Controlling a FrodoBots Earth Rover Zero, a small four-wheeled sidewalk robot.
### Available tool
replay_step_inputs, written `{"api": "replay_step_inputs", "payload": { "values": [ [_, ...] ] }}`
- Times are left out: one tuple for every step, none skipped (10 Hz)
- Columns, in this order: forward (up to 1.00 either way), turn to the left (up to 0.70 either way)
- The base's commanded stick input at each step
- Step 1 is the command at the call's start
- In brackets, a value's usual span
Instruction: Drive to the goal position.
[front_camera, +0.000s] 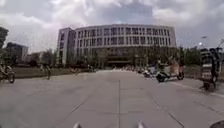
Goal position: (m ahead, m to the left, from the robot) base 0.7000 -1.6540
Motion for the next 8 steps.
{"api": "replay_step_inputs", "payload": {
  "values": [
    [0.60, 0.00],
    [0.60, 0.00],
    [0.60, 0.00],
    [0.60, 0.00],
    [0.60, 0.00],
    [0.60, 0.00],
    [0.60, 0.00],
    [0.60, 0.00]
  ]
}}
